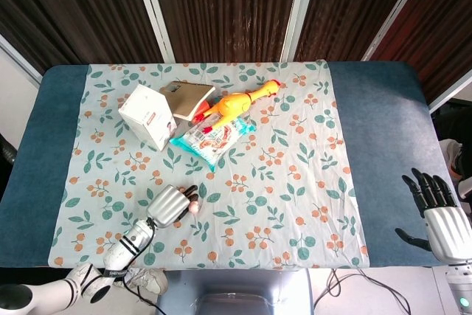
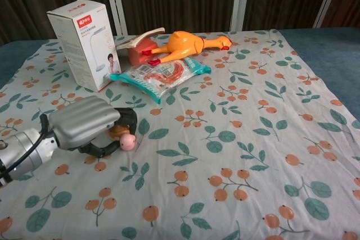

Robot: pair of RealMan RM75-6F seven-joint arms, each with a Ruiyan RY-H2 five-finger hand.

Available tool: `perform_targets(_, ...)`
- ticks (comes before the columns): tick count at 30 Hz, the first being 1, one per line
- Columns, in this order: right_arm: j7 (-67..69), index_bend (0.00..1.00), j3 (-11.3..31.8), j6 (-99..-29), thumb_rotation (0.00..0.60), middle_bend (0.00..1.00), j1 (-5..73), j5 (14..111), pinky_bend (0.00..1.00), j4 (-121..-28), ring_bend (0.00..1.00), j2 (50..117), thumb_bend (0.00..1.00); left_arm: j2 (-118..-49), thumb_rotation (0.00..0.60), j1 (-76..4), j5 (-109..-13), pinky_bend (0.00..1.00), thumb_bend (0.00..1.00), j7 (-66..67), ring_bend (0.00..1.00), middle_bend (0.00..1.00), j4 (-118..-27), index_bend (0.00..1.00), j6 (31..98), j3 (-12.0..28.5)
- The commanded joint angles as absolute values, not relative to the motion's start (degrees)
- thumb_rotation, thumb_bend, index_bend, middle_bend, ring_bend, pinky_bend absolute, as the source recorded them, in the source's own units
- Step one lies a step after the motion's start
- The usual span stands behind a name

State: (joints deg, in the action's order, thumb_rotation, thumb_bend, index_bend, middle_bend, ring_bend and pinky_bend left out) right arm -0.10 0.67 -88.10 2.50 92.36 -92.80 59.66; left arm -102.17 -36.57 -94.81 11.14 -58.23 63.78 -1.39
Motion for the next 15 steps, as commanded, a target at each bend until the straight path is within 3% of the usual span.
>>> perform_targets(1, -0.1, 0.00, 0.6, -88.1, 0.600, 0.00, 2.5, 92.4, 0.00, -92.8, 0.00, 59.6, 0.20, -101.5, 0.600, -36.7, -95.1, 0.99, 0.48, 11.0, 0.90, 0.23, -59.7, 0.37, 64.0, -1.7)
perform_targets(8, 0.1, 0.00, 0.7, -88.2, 0.600, 0.00, 2.4, 92.4, 0.00, -92.9, 0.00, 59.4, 0.20, -101.1, 0.600, -36.7, -95.4, 1.00, 0.47, 11.1, 0.91, 0.14, -60.5, 0.11, 64.6, -2.0)
perform_targets(13, 0.3, 0.00, 0.6, -88.3, 0.600, 0.00, 2.3, 92.5, 0.00, -92.9, 0.00, 59.3, 0.20, -101.2, 0.600, -36.6, -94.8, 1.00, 0.46, 11.7, 0.91, 0.13, -59.8, 0.05, 64.4, -1.8)
perform_targets(15, 0.3, 0.00, 0.6, -88.3, 0.600, 0.00, 2.2, 92.5, 0.00, -92.9, 0.00, 59.3, 0.20, -101.2, 0.600, -36.5, -94.3, 1.00, 0.46, 12.1, 0.91, 0.13, -59.4, 0.07, 64.0, -1.7)
